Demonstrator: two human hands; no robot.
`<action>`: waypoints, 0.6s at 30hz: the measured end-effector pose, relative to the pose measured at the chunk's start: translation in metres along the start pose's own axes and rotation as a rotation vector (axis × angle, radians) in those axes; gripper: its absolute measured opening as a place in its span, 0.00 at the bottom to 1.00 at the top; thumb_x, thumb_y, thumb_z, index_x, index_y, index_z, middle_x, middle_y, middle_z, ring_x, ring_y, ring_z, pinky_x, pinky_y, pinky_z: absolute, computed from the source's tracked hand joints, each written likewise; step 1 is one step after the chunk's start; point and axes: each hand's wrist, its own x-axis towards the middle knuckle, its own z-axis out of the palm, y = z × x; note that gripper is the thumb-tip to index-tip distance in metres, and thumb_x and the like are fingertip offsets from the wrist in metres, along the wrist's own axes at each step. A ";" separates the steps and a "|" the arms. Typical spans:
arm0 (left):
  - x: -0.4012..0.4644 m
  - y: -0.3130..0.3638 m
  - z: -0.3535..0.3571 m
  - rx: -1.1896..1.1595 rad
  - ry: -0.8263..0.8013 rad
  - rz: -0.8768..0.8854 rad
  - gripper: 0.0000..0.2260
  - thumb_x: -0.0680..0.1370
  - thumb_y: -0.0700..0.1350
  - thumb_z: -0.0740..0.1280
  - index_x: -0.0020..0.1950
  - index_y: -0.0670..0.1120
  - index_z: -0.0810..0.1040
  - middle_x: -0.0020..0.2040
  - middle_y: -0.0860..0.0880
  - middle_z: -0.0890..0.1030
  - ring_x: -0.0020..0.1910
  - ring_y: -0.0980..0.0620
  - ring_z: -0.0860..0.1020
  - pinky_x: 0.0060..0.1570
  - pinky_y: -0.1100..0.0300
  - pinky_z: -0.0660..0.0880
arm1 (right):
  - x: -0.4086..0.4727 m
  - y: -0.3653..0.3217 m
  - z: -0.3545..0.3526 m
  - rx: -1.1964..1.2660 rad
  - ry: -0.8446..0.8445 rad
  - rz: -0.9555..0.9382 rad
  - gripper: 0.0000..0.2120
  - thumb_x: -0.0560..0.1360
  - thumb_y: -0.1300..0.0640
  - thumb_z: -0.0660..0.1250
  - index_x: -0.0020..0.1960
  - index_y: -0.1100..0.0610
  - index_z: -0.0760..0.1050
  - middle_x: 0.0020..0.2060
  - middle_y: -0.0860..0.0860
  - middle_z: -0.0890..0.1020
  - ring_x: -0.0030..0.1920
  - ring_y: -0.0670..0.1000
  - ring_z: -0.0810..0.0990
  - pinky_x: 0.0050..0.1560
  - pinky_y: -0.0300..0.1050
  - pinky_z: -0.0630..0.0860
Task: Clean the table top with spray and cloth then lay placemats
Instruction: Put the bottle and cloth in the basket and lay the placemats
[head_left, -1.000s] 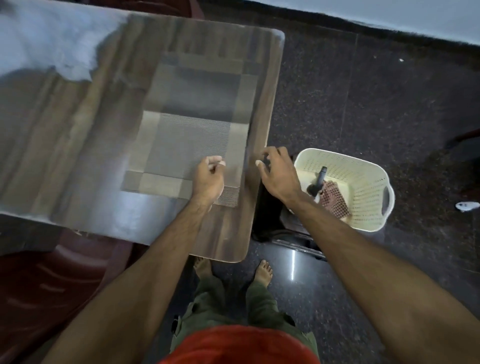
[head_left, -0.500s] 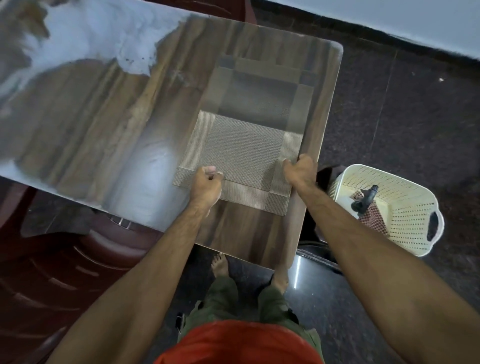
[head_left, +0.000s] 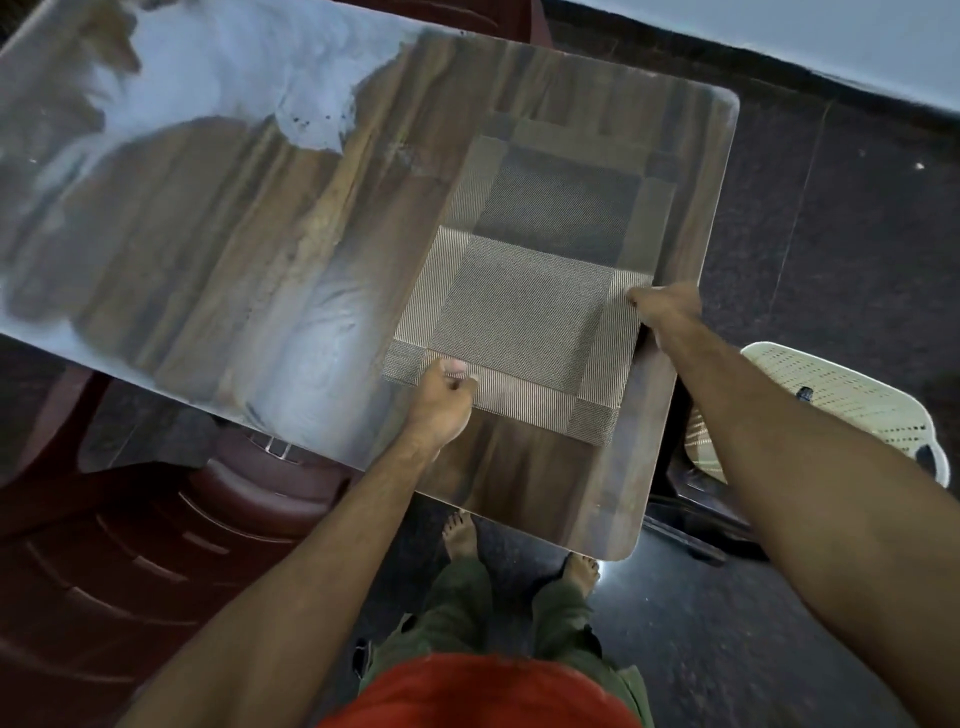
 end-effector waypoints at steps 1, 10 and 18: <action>0.001 0.000 -0.002 0.011 0.000 0.002 0.09 0.81 0.42 0.64 0.61 0.44 0.74 0.40 0.48 0.78 0.38 0.53 0.76 0.37 0.65 0.72 | 0.000 -0.002 0.000 0.026 -0.030 0.007 0.07 0.73 0.55 0.74 0.42 0.58 0.79 0.37 0.52 0.79 0.36 0.49 0.77 0.34 0.41 0.72; -0.039 -0.009 -0.017 0.048 -0.367 -0.247 0.26 0.83 0.60 0.55 0.51 0.42 0.83 0.44 0.46 0.87 0.40 0.50 0.84 0.41 0.59 0.76 | -0.017 -0.001 0.003 0.354 -0.383 0.163 0.08 0.81 0.64 0.61 0.45 0.56 0.73 0.40 0.52 0.79 0.39 0.48 0.79 0.23 0.37 0.75; -0.007 -0.023 -0.030 -0.745 -0.033 -0.328 0.08 0.83 0.47 0.62 0.60 0.47 0.73 0.52 0.46 0.82 0.46 0.50 0.82 0.38 0.58 0.79 | -0.059 0.019 0.026 0.454 -0.438 0.173 0.06 0.80 0.66 0.62 0.48 0.56 0.72 0.49 0.54 0.78 0.41 0.52 0.79 0.26 0.40 0.79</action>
